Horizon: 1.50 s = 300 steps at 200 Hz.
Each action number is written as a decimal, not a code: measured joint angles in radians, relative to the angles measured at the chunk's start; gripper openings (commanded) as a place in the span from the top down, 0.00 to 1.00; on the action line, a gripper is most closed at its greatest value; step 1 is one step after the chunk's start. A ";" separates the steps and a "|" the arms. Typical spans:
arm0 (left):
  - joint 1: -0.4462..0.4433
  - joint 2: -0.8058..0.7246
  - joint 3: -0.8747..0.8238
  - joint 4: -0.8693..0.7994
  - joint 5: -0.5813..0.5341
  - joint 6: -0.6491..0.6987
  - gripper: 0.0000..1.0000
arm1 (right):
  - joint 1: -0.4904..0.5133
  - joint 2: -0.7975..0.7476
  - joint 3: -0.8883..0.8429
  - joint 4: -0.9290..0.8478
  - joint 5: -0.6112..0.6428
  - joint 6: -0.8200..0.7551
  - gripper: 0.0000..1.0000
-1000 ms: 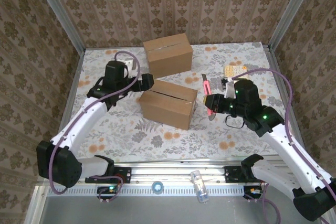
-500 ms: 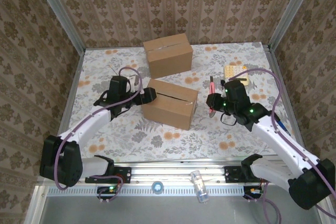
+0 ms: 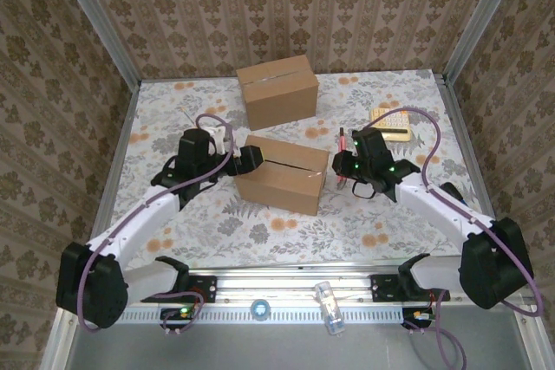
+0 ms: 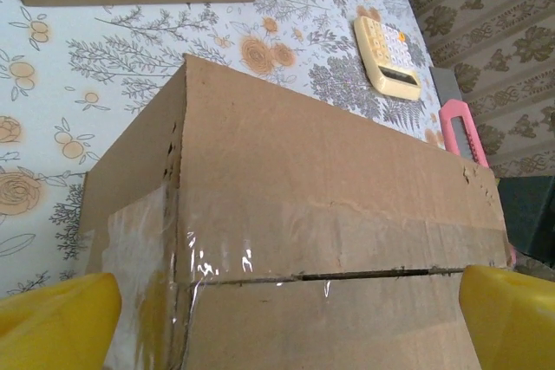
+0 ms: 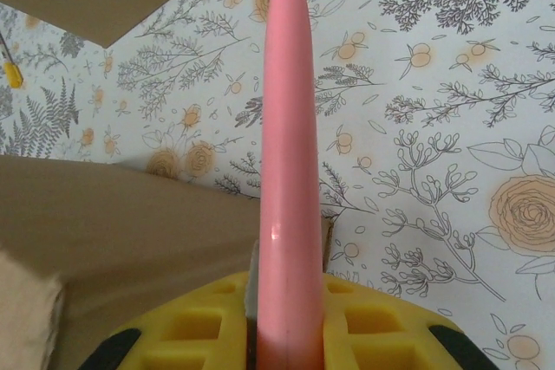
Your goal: Unpack the express box
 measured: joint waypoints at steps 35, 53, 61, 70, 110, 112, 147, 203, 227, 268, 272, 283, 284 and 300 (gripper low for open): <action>0.000 0.000 0.030 -0.059 -0.060 0.029 0.00 | 0.000 0.003 0.009 0.008 0.000 -0.001 1.00; -0.006 0.016 0.063 -0.048 -0.087 0.043 0.00 | 0.000 0.001 0.012 0.010 0.000 -0.003 1.00; -0.016 0.027 0.072 -0.034 -0.101 0.051 0.00 | 0.000 -0.001 0.012 0.011 0.000 -0.003 1.00; -0.033 0.040 0.082 -0.018 -0.117 0.064 0.00 | 0.000 -0.004 0.012 0.011 0.000 -0.003 1.00; -0.124 0.116 0.139 -0.003 -0.257 0.158 0.00 | 0.000 -0.022 0.012 0.012 0.000 -0.003 1.00; -0.128 0.119 0.141 -0.003 -0.267 0.163 0.00 | 0.000 -0.023 0.012 0.012 0.000 -0.003 1.00; -0.195 0.140 0.148 0.003 -0.438 0.233 0.00 | 0.000 -0.031 0.011 0.012 0.000 -0.004 1.00; -0.233 0.138 0.117 0.058 -0.594 0.274 0.00 | 0.000 -0.031 0.011 0.012 0.000 -0.008 1.00; -0.233 0.138 0.084 0.079 -0.613 0.271 0.00 | 0.000 -0.031 0.011 0.012 0.000 -0.008 1.00; -0.233 0.138 0.058 0.119 -0.630 0.238 0.00 | 0.000 -0.031 0.011 0.013 0.000 -0.011 1.00; -0.233 0.138 0.055 0.126 -0.630 0.234 0.00 | 0.000 -0.031 0.011 0.013 0.000 -0.011 1.00; -0.233 0.138 0.048 0.138 -0.629 0.225 0.00 | 0.000 -0.031 0.011 0.013 0.000 -0.011 1.00; -0.233 0.138 0.047 0.139 -0.629 0.224 0.00 | 0.000 -0.031 0.011 0.013 0.000 -0.011 1.00; -0.233 0.138 0.040 0.145 -0.628 0.211 0.00 | 0.000 -0.031 0.011 0.013 0.000 -0.011 1.00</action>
